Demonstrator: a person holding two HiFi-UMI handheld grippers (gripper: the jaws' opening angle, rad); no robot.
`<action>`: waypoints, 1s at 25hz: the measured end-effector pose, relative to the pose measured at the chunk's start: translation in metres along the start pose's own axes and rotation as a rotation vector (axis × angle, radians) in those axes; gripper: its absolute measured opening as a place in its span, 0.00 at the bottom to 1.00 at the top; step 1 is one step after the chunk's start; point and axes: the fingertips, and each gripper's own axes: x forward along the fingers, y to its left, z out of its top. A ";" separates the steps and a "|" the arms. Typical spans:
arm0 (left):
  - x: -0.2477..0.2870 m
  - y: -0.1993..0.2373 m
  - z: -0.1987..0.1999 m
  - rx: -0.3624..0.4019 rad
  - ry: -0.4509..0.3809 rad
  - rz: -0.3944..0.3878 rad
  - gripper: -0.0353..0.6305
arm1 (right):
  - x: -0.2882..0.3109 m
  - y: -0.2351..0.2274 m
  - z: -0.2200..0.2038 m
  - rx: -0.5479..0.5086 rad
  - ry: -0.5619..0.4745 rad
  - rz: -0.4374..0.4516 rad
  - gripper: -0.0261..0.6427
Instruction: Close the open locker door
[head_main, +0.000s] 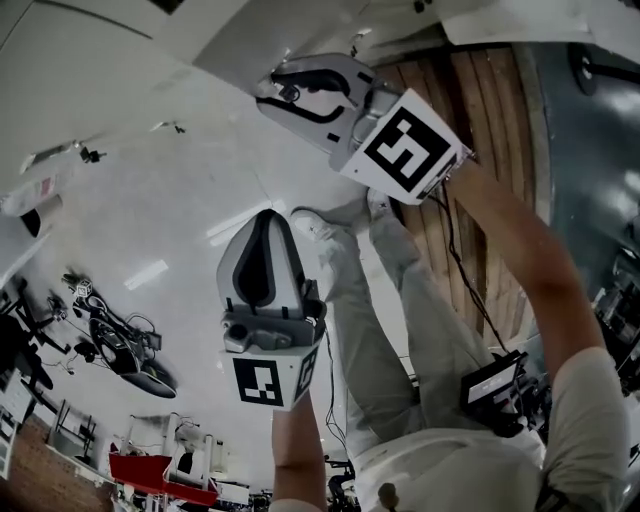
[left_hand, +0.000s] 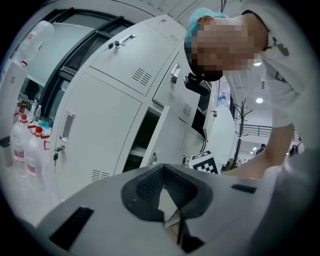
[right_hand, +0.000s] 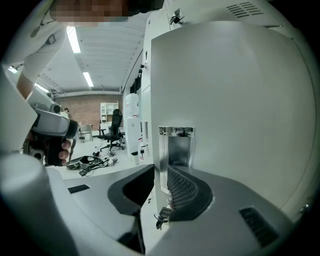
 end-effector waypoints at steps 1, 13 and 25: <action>0.000 0.004 0.001 0.006 0.000 0.005 0.06 | 0.004 -0.004 0.003 0.012 -0.007 -0.021 0.17; -0.011 0.050 0.010 -0.026 -0.025 0.019 0.06 | 0.059 -0.034 0.020 0.103 -0.041 -0.253 0.17; -0.033 0.086 0.007 -0.037 -0.016 0.023 0.06 | 0.087 -0.052 0.028 0.157 -0.067 -0.436 0.17</action>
